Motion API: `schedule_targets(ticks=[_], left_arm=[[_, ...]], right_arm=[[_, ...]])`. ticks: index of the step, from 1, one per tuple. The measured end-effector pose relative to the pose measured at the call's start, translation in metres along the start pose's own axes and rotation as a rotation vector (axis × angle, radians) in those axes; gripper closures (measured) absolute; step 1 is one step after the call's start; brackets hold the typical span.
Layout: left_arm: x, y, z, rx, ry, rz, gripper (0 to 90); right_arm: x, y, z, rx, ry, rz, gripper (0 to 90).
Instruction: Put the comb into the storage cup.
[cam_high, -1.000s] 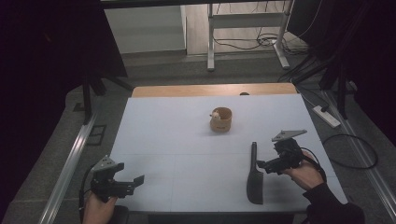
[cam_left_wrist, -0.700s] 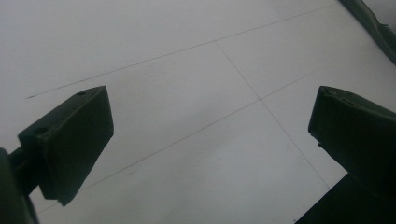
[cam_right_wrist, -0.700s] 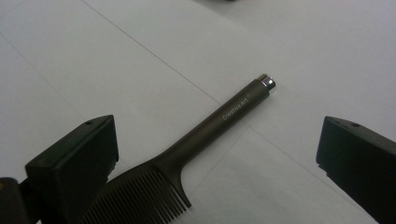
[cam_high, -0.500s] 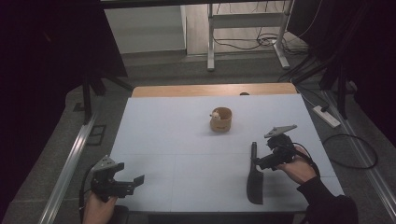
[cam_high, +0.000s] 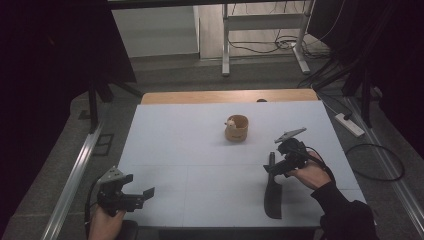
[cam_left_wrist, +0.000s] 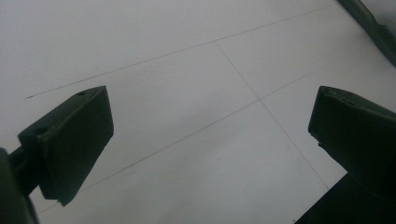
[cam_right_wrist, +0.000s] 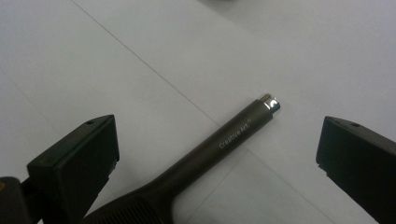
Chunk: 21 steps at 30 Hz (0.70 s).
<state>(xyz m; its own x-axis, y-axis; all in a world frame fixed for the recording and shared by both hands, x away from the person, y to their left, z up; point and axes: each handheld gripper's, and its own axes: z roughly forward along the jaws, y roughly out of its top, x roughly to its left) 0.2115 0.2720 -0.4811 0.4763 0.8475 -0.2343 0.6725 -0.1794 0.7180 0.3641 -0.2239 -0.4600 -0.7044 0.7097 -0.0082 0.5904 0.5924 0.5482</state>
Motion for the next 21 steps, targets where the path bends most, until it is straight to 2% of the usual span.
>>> schedule_targets(ticks=[15,21], left_arm=[[-0.001,0.001,0.001,0.012,-0.002,0.017,0.0],[-0.002,0.002,0.003,0.024,0.003,0.025,0.0]], right_arm=[[-0.001,0.021,0.016,0.018,-0.005,-0.018,0.0],[-0.001,0.026,0.023,0.025,0.01,-0.023,0.0]])
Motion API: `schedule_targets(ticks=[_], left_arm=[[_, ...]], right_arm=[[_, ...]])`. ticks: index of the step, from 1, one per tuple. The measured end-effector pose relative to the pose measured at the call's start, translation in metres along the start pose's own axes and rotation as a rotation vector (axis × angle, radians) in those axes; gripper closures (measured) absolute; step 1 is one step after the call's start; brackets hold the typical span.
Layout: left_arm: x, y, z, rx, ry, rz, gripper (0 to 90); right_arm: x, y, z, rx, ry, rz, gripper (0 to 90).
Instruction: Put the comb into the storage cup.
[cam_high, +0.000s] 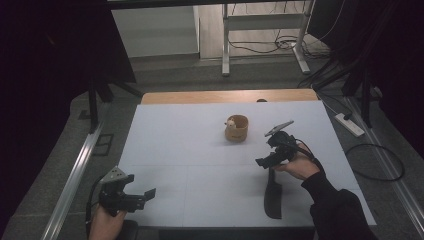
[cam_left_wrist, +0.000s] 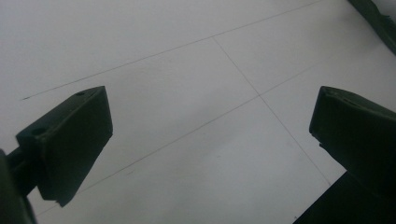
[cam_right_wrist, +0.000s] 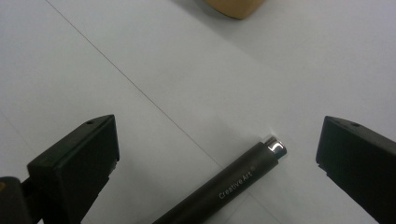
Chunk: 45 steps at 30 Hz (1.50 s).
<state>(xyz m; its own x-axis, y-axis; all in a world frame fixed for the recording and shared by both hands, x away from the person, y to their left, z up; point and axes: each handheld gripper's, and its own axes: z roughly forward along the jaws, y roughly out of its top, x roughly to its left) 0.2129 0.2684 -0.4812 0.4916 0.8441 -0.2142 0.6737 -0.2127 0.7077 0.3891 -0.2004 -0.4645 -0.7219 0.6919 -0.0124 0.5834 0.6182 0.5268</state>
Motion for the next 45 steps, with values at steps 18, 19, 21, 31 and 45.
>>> schedule_targets(ticks=[18,19,21,31,45], left_arm=[[0.0,0.0,0.0,0.003,-0.002,0.001,0.0],[0.0,0.0,0.0,0.003,-0.002,0.001,0.0],[0.0,0.0,0.0,0.003,-0.002,0.001,0.0],[0.0,0.0,0.0,0.002,-0.003,0.0,0.0],[0.0,0.0,0.0,0.004,-0.006,0.001,0.2]], right_arm=[[-0.012,0.014,0.012,0.005,0.03,-0.006,48.7],[-0.012,0.014,0.012,0.005,0.03,-0.006,48.7],[-0.016,0.014,0.014,0.021,0.04,-0.007,64.8],[-0.024,0.015,0.021,0.05,0.057,-0.047,90.0],[-0.035,0.008,0.036,0.098,0.028,-0.042,90.0]])
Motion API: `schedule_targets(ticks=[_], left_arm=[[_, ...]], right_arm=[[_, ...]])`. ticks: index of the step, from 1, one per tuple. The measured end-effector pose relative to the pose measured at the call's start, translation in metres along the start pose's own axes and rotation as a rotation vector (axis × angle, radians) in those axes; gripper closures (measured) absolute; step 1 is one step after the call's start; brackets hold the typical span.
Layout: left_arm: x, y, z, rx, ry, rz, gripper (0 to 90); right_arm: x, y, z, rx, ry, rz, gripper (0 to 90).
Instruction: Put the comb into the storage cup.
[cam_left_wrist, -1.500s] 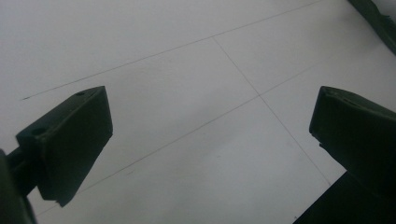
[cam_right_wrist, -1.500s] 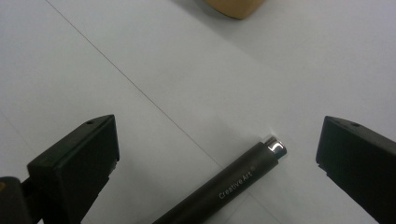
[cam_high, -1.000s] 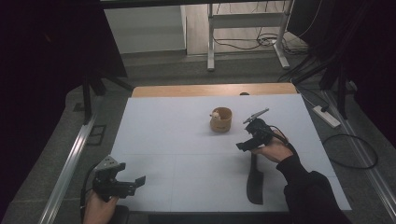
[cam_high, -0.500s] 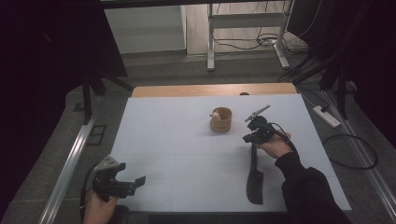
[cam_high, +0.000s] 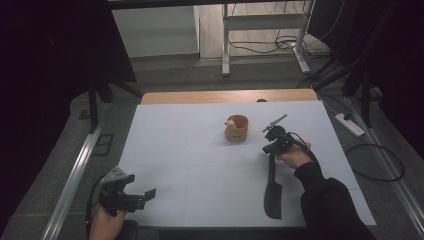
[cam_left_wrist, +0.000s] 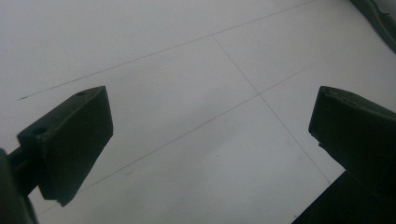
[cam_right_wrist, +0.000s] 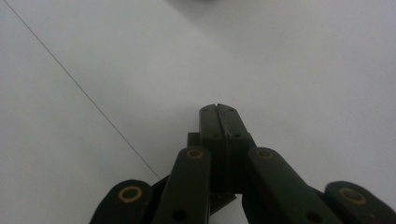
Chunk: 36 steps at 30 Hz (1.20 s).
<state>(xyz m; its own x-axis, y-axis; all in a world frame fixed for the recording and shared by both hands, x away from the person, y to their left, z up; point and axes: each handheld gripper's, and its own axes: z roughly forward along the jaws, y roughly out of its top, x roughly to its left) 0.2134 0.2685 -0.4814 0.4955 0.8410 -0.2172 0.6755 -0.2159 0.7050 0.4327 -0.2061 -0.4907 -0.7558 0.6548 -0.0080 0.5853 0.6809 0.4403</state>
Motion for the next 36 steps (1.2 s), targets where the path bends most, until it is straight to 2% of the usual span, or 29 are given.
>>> schedule_targets(ticks=[4,17,25,36], left_arm=[[0.0,0.0,0.0,-0.001,0.001,-0.004,0.3],[0.001,0.0,0.0,-0.003,0.001,-0.009,0.5],[0.0,0.0,0.0,-0.004,0.0,-0.01,0.6],[0.0,0.0,0.0,-0.006,-0.001,-0.009,0.6]], right_arm=[[-0.002,-0.002,0.004,0.029,-0.008,0.0,90.0],[-0.012,-0.016,0.0,0.045,-0.016,0.032,90.0],[-0.022,-0.035,-0.011,0.05,-0.017,0.07,90.0],[-0.02,-0.058,-0.024,0.06,-0.023,0.079,90.0]])
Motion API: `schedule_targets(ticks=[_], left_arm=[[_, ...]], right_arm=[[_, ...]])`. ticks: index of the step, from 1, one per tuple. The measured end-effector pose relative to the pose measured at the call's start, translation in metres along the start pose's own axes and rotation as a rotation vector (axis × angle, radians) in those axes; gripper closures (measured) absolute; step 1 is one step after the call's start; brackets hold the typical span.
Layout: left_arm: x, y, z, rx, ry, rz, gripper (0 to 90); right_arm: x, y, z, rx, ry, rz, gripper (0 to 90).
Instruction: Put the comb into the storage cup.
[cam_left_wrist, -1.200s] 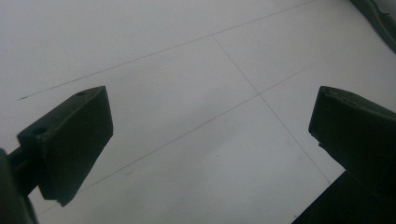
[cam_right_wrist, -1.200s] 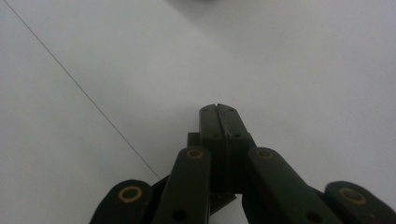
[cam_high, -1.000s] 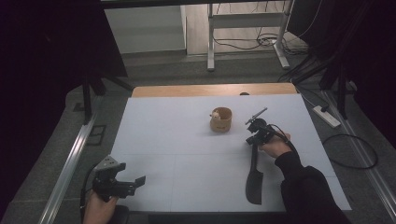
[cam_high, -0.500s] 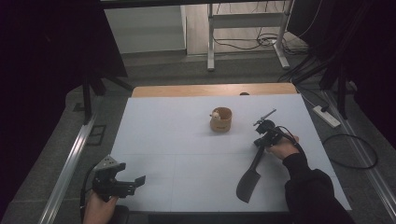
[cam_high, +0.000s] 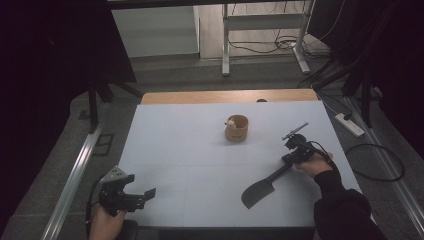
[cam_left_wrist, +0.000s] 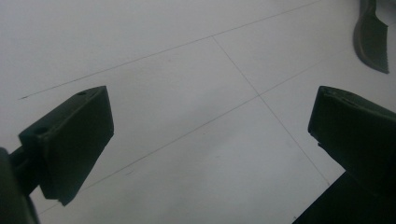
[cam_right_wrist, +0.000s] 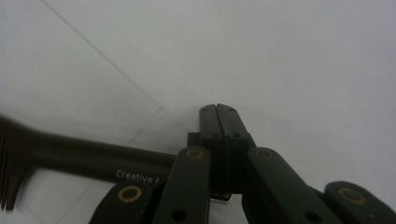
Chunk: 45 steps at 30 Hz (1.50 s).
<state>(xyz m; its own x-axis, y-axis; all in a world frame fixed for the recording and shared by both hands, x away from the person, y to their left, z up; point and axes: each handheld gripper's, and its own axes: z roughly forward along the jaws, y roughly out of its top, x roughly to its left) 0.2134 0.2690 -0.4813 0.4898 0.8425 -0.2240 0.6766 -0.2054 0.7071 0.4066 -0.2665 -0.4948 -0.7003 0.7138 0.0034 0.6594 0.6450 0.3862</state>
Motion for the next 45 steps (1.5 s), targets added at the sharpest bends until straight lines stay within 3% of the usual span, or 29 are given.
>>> schedule_targets(ticks=[11,26,40,45], left_arm=[[0.0,0.0,0.0,0.002,0.001,0.005,0.6],[-0.001,0.0,0.0,0.003,0.003,0.008,0.8],[-0.001,0.0,0.0,0.003,0.003,0.009,0.9],[-0.001,0.001,0.0,0.004,0.002,0.01,0.9]], right_arm=[[0.003,-0.033,-0.015,-0.003,0.016,0.032,90.0],[0.031,-0.063,-0.026,0.002,0.039,0.017,90.0],[0.054,-0.071,-0.03,0.024,0.058,-0.016,90.0],[0.056,-0.072,-0.031,0.028,0.059,-0.022,90.0]])
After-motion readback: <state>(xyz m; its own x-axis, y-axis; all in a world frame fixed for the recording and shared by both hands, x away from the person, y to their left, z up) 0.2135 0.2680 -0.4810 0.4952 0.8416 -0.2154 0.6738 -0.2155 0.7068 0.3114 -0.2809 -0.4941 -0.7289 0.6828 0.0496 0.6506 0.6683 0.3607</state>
